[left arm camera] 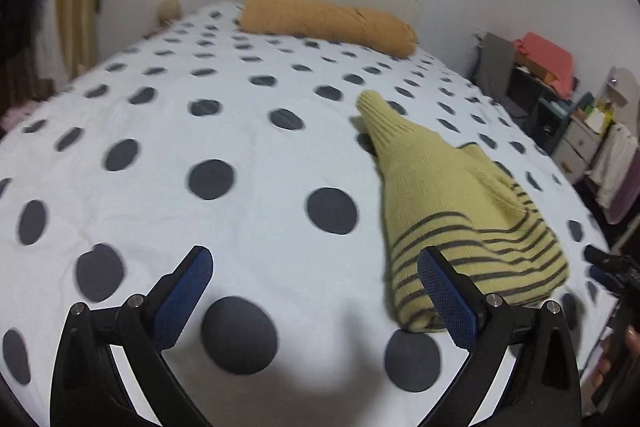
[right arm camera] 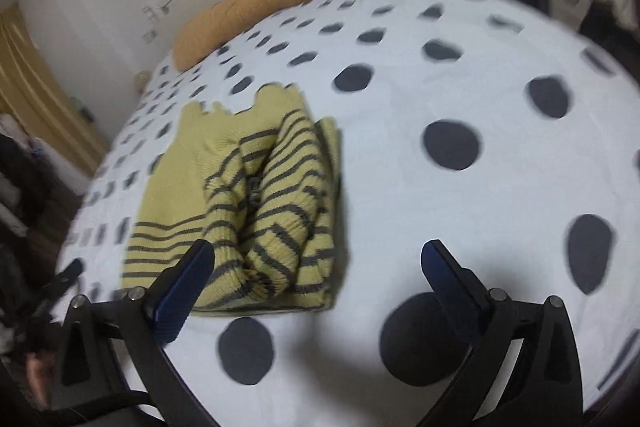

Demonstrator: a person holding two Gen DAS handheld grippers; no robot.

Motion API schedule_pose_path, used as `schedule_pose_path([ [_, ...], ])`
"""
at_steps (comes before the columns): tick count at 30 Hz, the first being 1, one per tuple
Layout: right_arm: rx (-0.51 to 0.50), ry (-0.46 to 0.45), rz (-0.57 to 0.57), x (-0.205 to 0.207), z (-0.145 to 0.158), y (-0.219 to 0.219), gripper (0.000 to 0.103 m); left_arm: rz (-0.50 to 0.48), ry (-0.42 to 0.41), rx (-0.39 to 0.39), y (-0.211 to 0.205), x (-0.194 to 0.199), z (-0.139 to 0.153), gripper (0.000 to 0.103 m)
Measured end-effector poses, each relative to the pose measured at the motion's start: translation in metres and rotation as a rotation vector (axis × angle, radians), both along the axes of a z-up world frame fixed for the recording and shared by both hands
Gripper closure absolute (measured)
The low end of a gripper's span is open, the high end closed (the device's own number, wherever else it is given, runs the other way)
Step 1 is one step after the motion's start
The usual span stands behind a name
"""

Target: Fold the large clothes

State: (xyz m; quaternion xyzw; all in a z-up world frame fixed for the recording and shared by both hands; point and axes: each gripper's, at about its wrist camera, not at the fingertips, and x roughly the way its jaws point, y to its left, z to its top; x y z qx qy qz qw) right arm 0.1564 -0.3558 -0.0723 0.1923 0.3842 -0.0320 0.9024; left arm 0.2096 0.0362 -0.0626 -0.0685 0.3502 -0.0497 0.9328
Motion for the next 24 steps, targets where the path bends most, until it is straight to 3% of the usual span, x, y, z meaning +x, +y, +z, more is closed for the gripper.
schedule_pose_path([
  [2, -0.132, -0.089, -0.094, -0.020, 0.010, 0.028, 0.000, 0.052, -0.045, 0.076, -0.007, -0.018, 0.001, 0.001],
  [6, -0.357, -0.054, -0.080, -0.022, 0.013, 0.095, 0.000, 0.072, -0.100, 0.169, -0.024, -0.047, 0.011, 0.001],
  [10, -0.362, -0.046, -0.008, -0.028, 0.021, 0.128, 0.000, 0.053, -0.092, 0.170, -0.028, -0.059, 0.019, 0.000],
  [13, -0.422, -0.083, 0.013, -0.043, 0.038, 0.145, 0.000, 0.057, -0.081, 0.150, -0.023, -0.065, 0.026, 0.000],
  [19, -0.453, -0.126, 0.036, -0.066, 0.066, 0.158, 0.000, 0.061, -0.102, 0.143, -0.018, -0.079, 0.043, 0.000],
  [24, -0.456, -0.137, 0.059, -0.072, 0.071, 0.165, 0.000, 0.062, -0.088, 0.121, -0.014, -0.085, 0.049, 0.000],
])
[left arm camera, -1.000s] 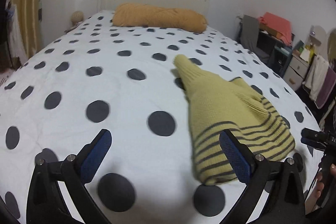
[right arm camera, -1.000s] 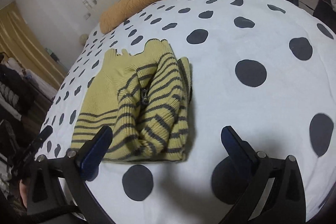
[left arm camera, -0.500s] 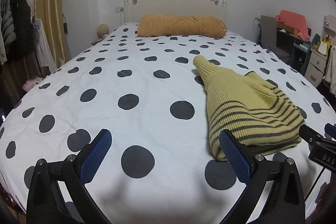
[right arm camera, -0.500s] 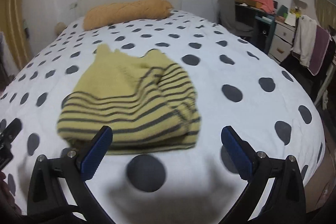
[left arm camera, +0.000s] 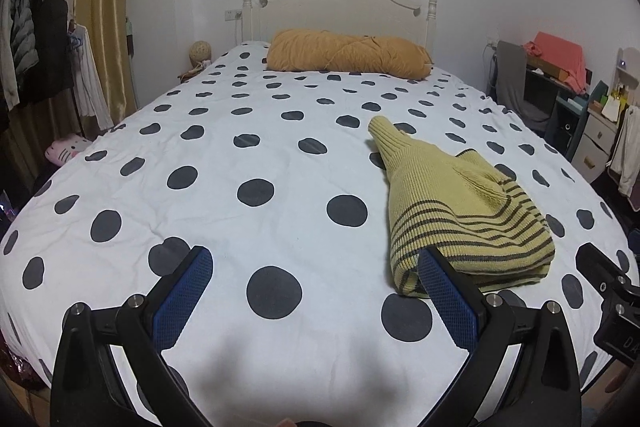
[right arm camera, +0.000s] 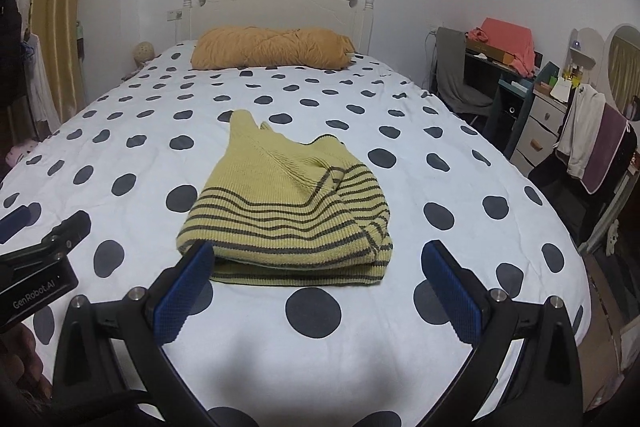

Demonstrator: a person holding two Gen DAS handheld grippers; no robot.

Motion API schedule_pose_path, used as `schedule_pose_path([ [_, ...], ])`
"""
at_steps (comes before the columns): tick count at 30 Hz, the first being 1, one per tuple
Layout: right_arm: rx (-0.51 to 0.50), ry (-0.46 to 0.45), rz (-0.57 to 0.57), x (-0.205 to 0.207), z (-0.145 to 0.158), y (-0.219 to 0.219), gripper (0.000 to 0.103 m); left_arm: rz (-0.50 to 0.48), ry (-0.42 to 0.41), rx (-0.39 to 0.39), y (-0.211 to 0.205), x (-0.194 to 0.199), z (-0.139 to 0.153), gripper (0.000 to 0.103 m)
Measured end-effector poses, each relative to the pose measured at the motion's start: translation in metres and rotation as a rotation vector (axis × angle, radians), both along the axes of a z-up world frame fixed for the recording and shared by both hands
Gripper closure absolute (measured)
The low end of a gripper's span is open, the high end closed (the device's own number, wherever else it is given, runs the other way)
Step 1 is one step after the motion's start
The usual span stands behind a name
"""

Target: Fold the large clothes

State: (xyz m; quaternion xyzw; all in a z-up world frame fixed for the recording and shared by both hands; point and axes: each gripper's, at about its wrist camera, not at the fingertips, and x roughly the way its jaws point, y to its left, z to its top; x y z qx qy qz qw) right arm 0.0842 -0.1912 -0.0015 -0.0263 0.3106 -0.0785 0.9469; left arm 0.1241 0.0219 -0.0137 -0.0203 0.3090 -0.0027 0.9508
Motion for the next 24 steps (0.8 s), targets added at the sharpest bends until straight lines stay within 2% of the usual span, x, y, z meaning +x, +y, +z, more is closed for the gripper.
schedule_pose_path([
  [11, 0.005, 0.015, 0.012, -0.006, -0.002, 0.007, 0.000, -0.061, 0.031, 0.052, -0.014, -0.009, 0.000, 0.000],
  [24, 0.007, 0.015, 0.012, -0.011, -0.006, 0.006, 0.000, -0.074, 0.039, 0.053, -0.020, -0.013, 0.001, 0.000],
])
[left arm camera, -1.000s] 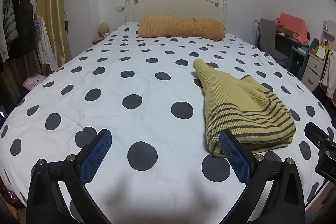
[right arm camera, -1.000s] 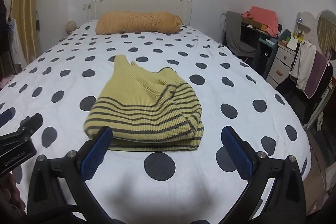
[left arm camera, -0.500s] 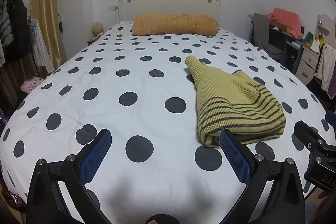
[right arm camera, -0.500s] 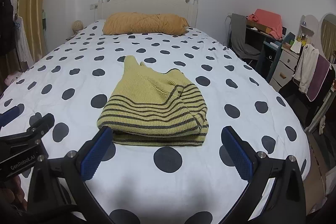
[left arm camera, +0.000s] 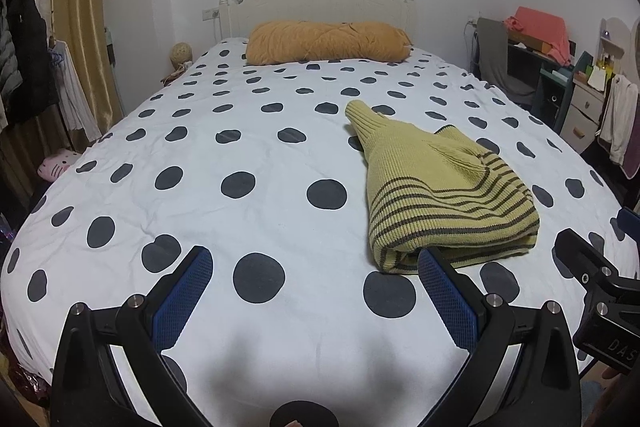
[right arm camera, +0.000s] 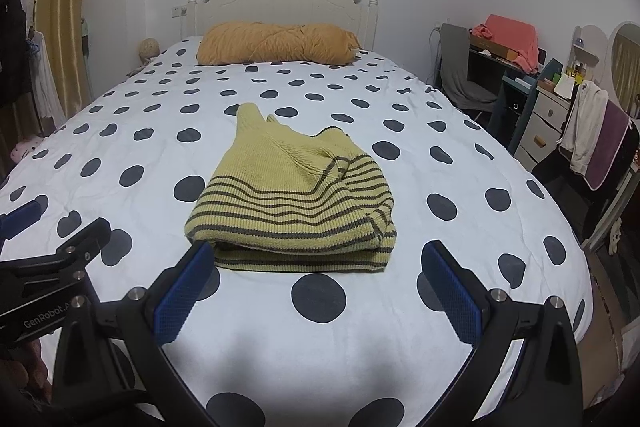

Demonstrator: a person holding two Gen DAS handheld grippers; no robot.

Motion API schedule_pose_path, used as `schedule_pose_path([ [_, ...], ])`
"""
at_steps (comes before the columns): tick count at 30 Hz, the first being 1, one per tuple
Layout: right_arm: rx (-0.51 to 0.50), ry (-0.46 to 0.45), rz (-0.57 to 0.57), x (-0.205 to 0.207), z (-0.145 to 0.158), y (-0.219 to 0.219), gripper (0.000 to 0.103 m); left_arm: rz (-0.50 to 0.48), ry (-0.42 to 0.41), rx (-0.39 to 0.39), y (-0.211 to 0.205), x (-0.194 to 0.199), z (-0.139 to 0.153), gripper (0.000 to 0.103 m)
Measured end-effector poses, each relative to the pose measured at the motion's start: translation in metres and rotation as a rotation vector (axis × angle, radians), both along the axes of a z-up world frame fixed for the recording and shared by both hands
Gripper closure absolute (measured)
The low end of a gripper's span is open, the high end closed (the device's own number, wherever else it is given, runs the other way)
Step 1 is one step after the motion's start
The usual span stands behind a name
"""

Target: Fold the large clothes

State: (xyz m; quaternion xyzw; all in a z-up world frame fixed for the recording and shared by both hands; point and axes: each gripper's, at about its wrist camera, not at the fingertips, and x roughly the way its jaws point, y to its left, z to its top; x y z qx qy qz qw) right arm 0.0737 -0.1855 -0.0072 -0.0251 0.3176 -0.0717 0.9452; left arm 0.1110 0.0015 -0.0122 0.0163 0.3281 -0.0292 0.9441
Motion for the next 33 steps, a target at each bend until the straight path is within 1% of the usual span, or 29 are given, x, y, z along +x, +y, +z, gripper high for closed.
schedule_pose_path([
  [8, 0.002, 0.001, 0.000, -0.0007, 0.0002, -0.0010, 0.000, -0.017, 0.023, -0.018, -0.0017, -0.0002, -0.0021, 0.000],
  [14, 0.002, -0.001, 0.000, -0.0009, 0.0003, -0.0012, 0.000, -0.023, 0.010, -0.022, -0.0034, -0.0016, 0.0001, 0.000],
  [16, 0.001, -0.002, 0.000, -0.0012, -0.0004, -0.0009, 0.000, -0.028, 0.007, -0.038, -0.0034, -0.0023, 0.0012, 0.000],
  [20, 0.000, 0.000, 0.000, -0.0011, 0.0000, -0.0009, 0.000, -0.033, 0.028, -0.107, -0.0010, -0.0005, 0.0008, 0.000],
  [23, -0.003, 0.001, 0.001, -0.0017, -0.0006, -0.0006, 0.000, -0.017, 0.037, -0.098, -0.0036, 0.0006, -0.0012, 0.000],
  [27, -0.002, 0.000, -0.001, -0.0018, -0.0005, -0.0024, 0.000, -0.021, 0.059, -0.101, -0.0046, 0.0026, -0.0051, 0.000],
  [33, -0.004, -0.002, 0.000, -0.0029, -0.0008, -0.0026, 0.000, 0.027, 0.065, -0.060, -0.0046, 0.0030, -0.0079, 0.000],
])
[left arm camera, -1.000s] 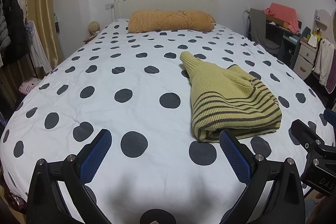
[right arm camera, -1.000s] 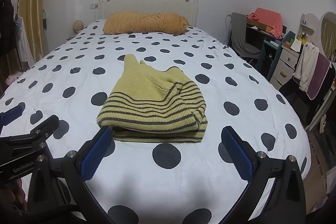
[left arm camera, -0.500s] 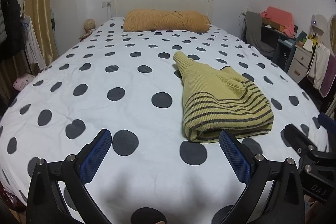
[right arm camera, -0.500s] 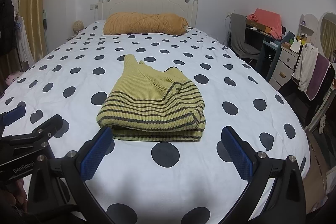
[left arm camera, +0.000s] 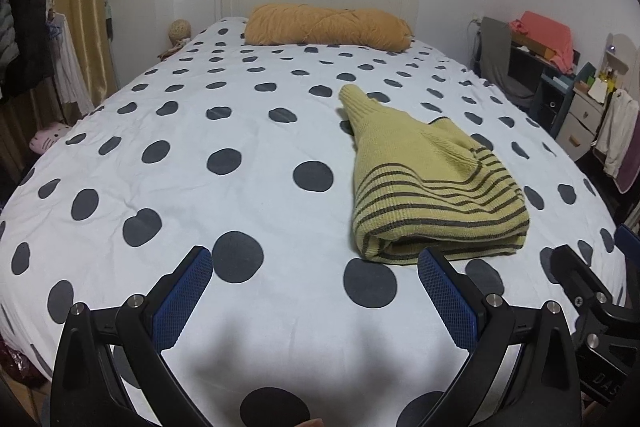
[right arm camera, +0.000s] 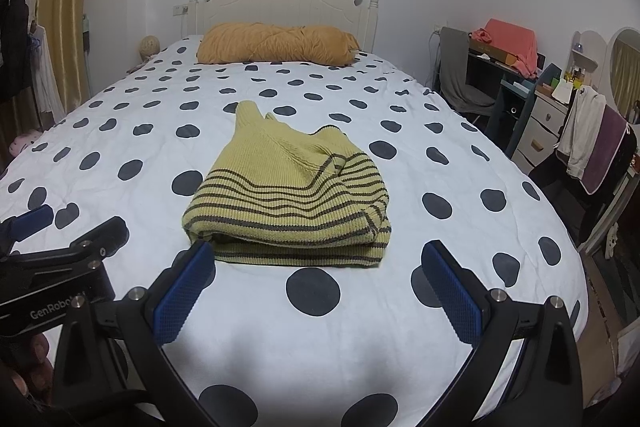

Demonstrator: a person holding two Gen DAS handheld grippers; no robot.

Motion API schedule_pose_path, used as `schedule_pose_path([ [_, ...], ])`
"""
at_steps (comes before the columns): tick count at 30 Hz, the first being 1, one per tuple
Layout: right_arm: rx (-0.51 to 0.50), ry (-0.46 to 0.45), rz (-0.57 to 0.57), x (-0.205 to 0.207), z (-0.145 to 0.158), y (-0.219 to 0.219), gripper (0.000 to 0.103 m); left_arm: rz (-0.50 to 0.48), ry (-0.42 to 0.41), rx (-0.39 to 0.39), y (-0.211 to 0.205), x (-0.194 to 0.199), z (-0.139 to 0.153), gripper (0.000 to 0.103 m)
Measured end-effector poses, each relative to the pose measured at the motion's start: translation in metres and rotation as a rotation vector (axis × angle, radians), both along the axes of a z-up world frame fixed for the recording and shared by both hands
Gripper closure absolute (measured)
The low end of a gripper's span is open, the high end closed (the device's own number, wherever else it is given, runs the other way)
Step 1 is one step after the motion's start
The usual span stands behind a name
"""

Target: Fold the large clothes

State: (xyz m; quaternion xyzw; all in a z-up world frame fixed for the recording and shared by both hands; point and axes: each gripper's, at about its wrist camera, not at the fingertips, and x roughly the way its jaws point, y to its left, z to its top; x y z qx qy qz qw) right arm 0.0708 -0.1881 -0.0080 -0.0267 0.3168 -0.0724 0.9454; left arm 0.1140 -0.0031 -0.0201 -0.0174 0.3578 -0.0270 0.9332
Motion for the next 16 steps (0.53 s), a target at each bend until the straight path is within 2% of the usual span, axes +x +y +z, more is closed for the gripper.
schedule_pose_path([
  [3, -0.004, 0.000, -0.001, -0.0007, -0.0005, -0.0008, 0.000, 0.026, 0.007, 0.022, 0.0004, 0.0014, -0.0016, 0.000],
  [16, -0.008, 0.003, 0.001, -0.0042, -0.0025, -0.0056, 0.000, -0.023, -0.010, 0.028, -0.0063, -0.0021, -0.0014, 0.000],
])
